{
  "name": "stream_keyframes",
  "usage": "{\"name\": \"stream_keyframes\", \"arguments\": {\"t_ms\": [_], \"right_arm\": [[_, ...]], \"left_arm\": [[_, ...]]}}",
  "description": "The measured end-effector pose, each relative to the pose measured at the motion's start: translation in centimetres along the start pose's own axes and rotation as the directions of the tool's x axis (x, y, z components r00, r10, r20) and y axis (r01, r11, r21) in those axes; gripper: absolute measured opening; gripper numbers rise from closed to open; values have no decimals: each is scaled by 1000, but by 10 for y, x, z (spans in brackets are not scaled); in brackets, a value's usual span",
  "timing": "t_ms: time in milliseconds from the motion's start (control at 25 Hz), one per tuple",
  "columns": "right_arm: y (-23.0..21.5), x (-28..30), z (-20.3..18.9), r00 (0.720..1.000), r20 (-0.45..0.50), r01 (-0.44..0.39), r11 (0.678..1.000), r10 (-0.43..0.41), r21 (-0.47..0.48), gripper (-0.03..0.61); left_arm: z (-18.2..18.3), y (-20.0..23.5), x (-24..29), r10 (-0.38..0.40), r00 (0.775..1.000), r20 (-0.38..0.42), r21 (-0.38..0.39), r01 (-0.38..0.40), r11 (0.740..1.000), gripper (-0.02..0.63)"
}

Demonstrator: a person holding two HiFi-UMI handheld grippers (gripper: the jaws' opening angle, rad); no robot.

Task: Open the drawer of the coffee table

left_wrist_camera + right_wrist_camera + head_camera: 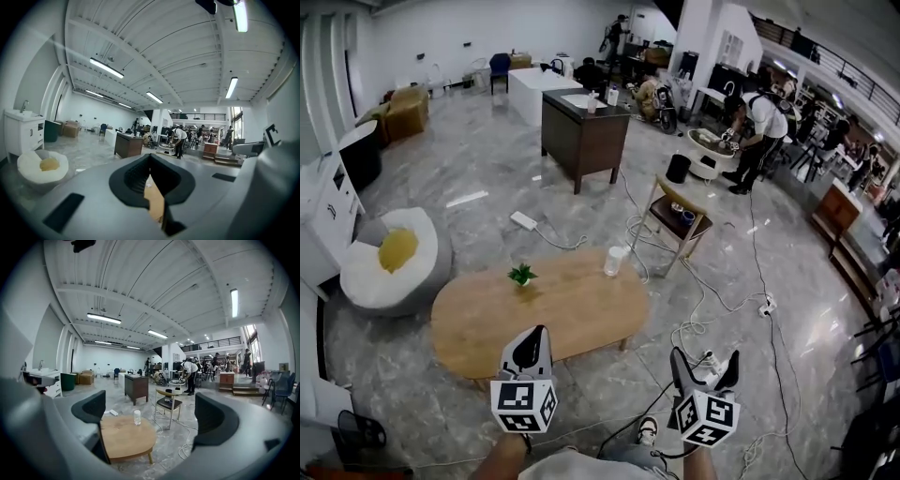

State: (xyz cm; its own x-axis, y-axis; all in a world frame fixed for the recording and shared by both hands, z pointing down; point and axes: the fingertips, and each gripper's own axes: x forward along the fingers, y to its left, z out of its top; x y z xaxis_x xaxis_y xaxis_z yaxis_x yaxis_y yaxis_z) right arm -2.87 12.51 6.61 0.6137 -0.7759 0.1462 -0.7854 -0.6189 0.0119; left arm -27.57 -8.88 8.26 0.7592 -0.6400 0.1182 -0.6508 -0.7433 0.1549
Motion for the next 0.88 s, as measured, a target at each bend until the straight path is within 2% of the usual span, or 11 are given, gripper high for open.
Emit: {"name": "stream_keyframes", "arguments": {"t_ms": [280,520,680,880], "right_arm": [[-30,80,0,990,12,-143,990,142,19,588],[-83,148,11,961,-8,-277,961,277,20,588],[-114,192,18,937,-18,-349,937,350,25,588],[-128,233,0,897,-70,-435,900,436,29,588]], "left_arm": [[-5,-23,35,141,990,13,-9,-141,990,-6],[1,-85,77,245,970,16,-44,-244,969,-6],[1,-115,102,326,945,17,-56,-324,944,-6],[-17,-128,109,432,902,-10,-77,-431,899,-6]]}}
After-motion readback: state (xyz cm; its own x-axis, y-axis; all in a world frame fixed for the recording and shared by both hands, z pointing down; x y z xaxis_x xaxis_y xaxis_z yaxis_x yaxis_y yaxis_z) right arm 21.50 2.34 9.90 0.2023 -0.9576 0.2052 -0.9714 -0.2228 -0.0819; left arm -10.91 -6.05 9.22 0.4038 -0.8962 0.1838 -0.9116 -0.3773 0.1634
